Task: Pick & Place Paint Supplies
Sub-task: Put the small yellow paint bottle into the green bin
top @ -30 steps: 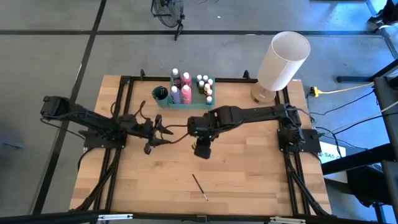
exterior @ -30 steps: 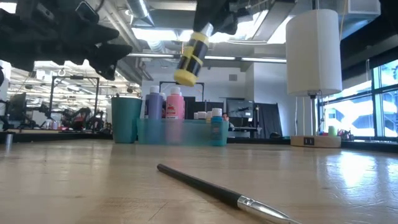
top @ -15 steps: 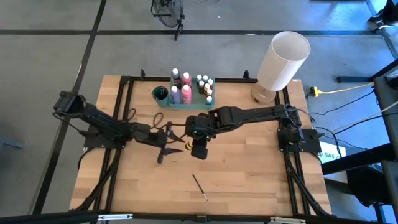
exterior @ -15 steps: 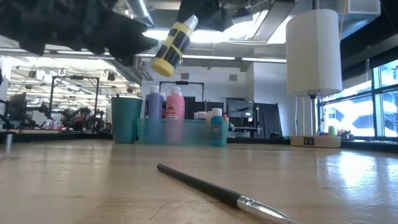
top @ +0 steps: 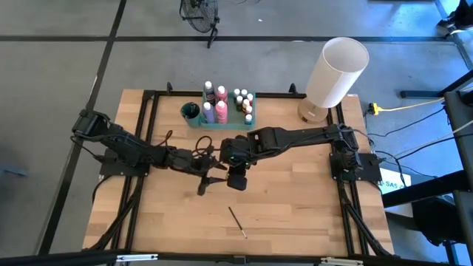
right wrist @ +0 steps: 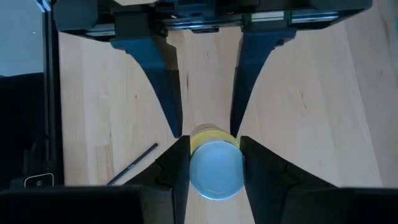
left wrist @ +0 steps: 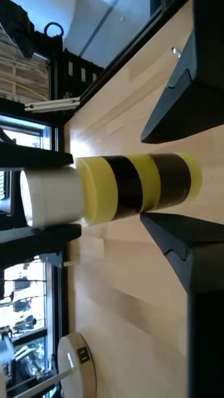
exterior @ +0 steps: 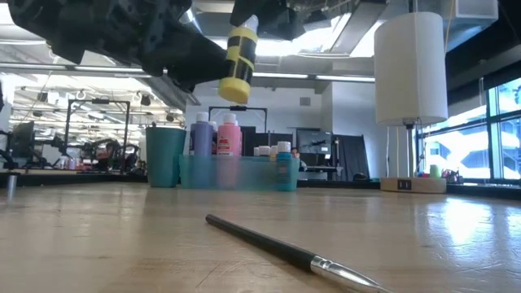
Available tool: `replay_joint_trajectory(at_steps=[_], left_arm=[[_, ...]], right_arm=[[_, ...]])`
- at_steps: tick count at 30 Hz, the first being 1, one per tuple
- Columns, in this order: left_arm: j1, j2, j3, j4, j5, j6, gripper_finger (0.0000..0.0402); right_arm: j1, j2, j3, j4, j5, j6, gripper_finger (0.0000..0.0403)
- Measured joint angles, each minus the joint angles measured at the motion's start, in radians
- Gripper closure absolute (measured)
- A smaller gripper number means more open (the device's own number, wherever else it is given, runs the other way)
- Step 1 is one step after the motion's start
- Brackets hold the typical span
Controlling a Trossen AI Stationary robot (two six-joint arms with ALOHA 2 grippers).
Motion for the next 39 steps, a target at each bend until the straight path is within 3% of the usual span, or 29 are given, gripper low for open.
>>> replay_joint_trajectory(at_steps=[14,25,30,39], left_arm=[[-0.001,0.000,0.000,0.010,-0.002,0.014,0.0210],[-0.002,0.000,0.000,0.010,-0.004,0.001,0.0177],[-0.002,0.000,0.000,0.001,-0.061,-0.020,0.0165],[-0.002,-0.001,0.000,0.009,-0.031,-0.033,0.0166]], right_arm=[[-0.001,0.000,0.000,0.008,-0.004,-0.012,0.0282],[-0.001,0.000,0.000,0.008,-0.002,-0.011,0.0282],[-0.002,0.000,0.000,0.008,0.000,-0.011,0.0282],[-0.002,0.000,0.000,0.008,0.000,-0.011,0.0282]])
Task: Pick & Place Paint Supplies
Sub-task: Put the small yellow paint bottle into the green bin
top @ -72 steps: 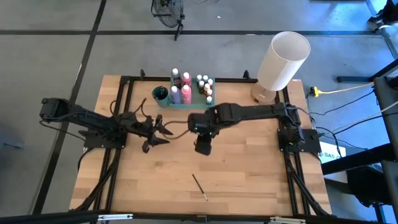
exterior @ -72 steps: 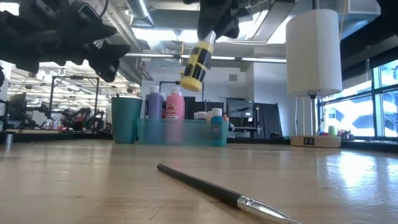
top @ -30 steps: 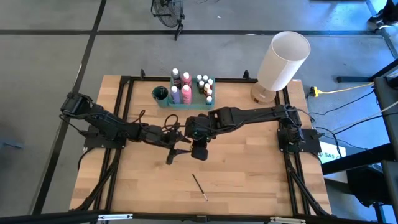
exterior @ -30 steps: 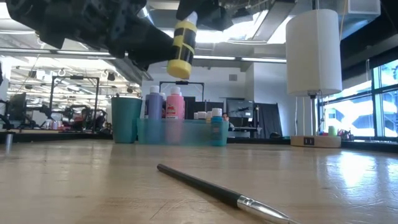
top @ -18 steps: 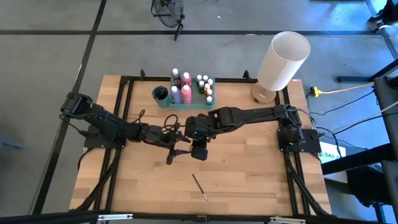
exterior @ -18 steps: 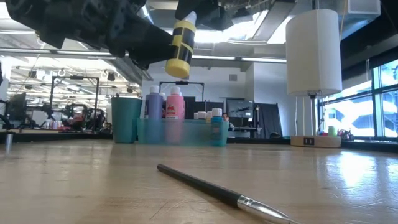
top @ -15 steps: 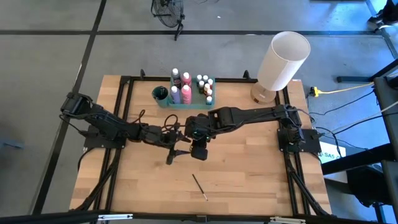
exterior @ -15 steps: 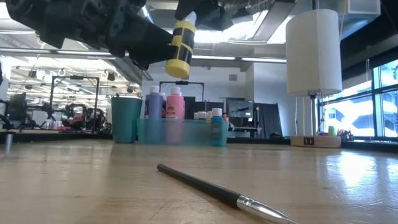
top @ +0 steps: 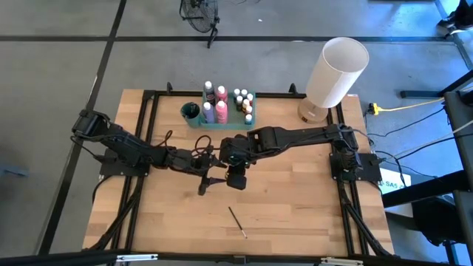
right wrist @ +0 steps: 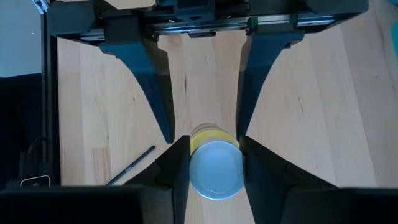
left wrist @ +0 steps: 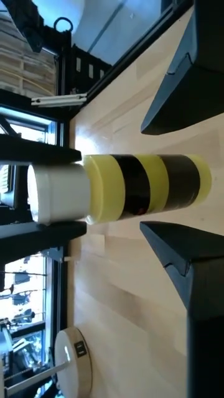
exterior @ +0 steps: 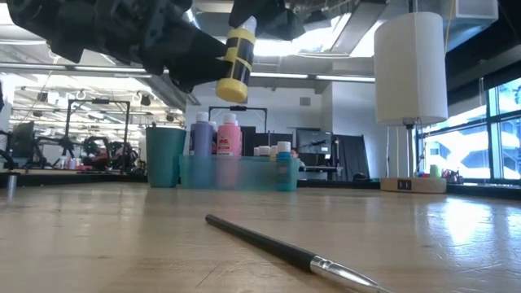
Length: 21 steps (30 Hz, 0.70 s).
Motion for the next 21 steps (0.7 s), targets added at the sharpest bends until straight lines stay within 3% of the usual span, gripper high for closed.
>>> replay_joint_trajectory(at_steps=[21], left_arm=[[0.001,0.005,0.000,0.045,-0.010,-0.032,0.0166]], right_arm=[[0.001,0.000,0.000,0.005,-0.001,0.000,0.0282]])
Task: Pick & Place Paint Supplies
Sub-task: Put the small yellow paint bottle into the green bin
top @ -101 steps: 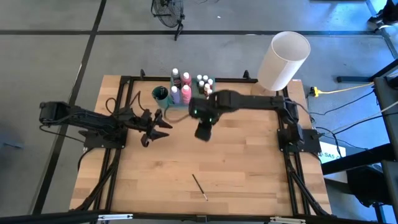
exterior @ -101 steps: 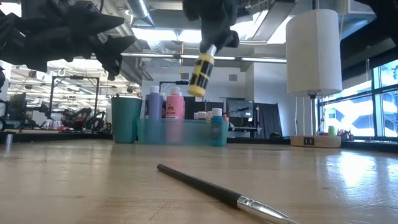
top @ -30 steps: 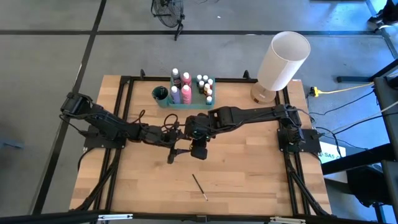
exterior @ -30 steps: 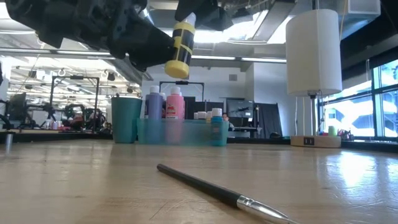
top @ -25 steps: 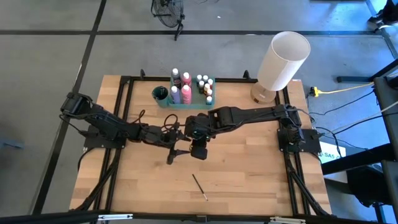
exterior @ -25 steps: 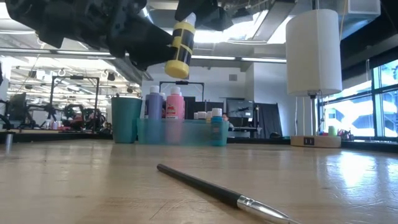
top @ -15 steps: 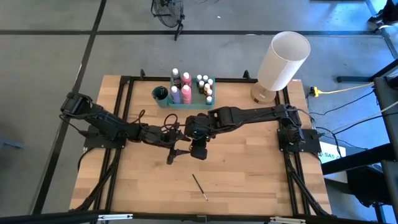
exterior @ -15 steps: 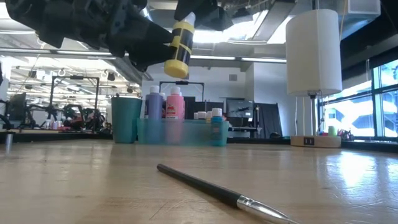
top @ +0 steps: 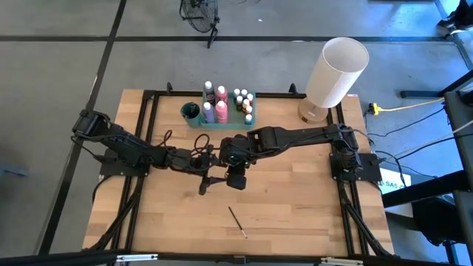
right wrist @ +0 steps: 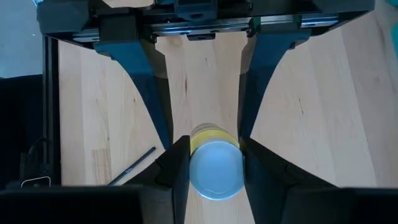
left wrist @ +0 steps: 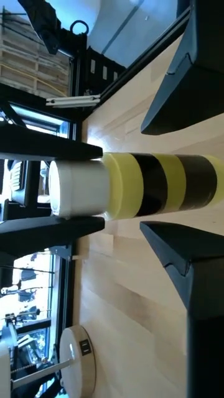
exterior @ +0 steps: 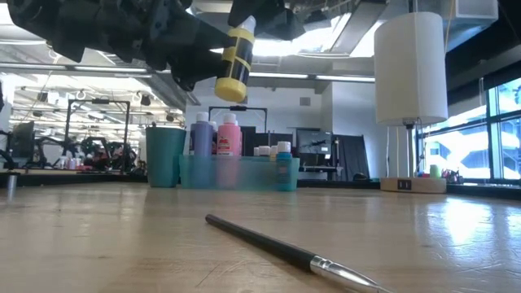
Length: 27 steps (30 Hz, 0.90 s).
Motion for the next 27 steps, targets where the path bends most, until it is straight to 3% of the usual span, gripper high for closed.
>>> replay_joint_trajectory(at_steps=[12,21,27], left_arm=[[0.000,0.015,0.000,0.015,-0.001,-0.003,0.0166],[0.000,0.154,0.000,0.206,-0.006,0.044,0.0166],[0.000,0.163,0.000,0.225,-0.004,0.053,0.0166]], right_arm=[[0.000,0.000,0.000,0.000,-0.003,0.000,0.0282],[0.000,0.000,0.000,-0.001,-0.003,0.000,0.0282],[0.000,0.000,0.000,-0.002,-0.003,0.000,0.0282]])
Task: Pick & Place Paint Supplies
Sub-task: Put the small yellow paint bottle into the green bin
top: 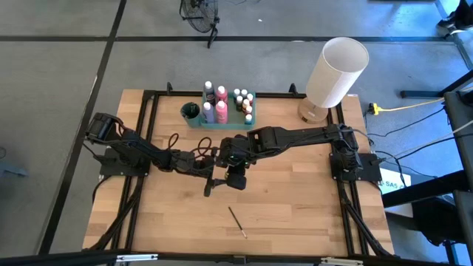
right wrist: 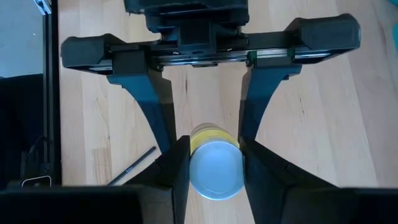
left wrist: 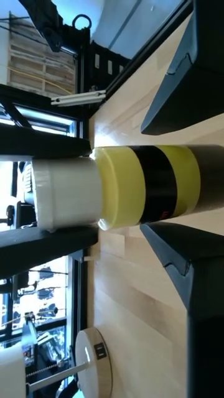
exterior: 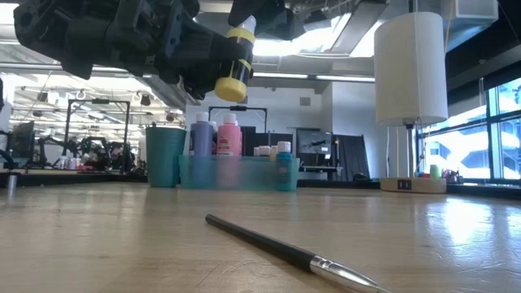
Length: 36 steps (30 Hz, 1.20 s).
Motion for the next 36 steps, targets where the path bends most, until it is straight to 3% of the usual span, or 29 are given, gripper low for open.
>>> replay_joint_trajectory(at_steps=[7,18,23,36], left_arm=[[0.003,0.000,0.000,-0.008,0.004,-0.012,0.0180],[0.003,0.000,0.000,-0.015,0.005,0.008,0.0287],[0.003,0.000,0.000,-0.015,0.005,0.015,0.0291],[0.003,0.000,0.000,-0.020,0.007,0.020,0.0290]], right_arm=[[0.000,0.000,0.000,0.000,0.000,0.000,0.0282],[0.000,0.000,0.000,0.000,0.001,0.004,0.0282],[0.001,0.000,0.000,0.004,0.016,0.012,0.0267],[0.006,-0.007,0.002,0.012,0.033,0.035,0.0174]])
